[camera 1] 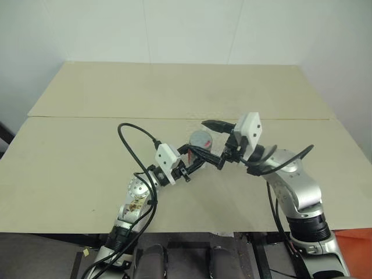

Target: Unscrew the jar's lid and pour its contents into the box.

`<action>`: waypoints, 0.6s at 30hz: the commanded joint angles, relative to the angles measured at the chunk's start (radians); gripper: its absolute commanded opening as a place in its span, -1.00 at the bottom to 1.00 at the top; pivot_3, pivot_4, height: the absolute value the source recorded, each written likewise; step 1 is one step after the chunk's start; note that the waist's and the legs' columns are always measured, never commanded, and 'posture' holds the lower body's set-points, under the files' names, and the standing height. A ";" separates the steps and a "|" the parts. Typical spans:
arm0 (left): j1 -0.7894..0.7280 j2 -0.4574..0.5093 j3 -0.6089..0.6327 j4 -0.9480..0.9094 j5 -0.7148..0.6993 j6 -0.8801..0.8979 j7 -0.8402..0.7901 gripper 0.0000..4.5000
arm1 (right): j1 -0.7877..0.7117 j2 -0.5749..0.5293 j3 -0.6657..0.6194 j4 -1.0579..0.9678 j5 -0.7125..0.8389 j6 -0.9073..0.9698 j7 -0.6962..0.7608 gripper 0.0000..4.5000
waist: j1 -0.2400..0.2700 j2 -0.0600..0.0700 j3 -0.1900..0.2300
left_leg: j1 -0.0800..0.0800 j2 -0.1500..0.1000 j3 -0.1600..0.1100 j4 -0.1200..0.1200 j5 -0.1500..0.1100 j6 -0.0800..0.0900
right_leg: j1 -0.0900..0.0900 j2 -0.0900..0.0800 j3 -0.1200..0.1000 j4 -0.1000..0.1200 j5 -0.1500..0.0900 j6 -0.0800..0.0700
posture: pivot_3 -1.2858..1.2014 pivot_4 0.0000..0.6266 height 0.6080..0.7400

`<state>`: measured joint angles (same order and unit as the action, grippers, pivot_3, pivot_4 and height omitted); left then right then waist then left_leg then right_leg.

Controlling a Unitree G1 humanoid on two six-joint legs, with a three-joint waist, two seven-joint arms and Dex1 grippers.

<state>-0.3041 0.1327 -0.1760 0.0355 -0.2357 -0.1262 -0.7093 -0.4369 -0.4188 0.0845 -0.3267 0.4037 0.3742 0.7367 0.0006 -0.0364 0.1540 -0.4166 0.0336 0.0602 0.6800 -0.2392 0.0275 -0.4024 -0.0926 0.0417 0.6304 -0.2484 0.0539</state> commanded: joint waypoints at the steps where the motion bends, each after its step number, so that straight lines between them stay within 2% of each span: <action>1: -0.012 -0.005 0.014 -0.018 -0.026 -0.023 -0.007 -0.13 | 0.015 -0.020 -0.060 -0.040 0.012 -0.018 -0.015 0.99 | 0.000 0.000 0.000 | 0.000 0.000 0.000 0.000 0.000 0.000 | 0.000 0.000 0.000 0.000 0.000 0.000 | 0.03 -0.52 1.00; 18: -0.007 0.005 0.038 -0.004 -0.038 -0.035 -0.022 -0.13 | 0.095 -0.081 -0.105 -0.089 0.047 -0.017 -0.004 0.99 | 0.001 0.000 0.000 | 0.000 0.000 0.000 0.000 0.000 0.000 | 0.000 0.000 0.000 0.000 0.000 0.000 | 0.03 -0.52 1.00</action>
<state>-0.3040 0.1436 -0.1421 0.0498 -0.2597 -0.1313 -0.7256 -0.3417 -0.4900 0.0088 -0.3744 0.4370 0.3739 0.7359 0.0011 -0.0365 0.1540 -0.4166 0.0336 0.0600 0.6801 -0.2392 0.0275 -0.4022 -0.0925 0.0417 0.6302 -0.2485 0.0539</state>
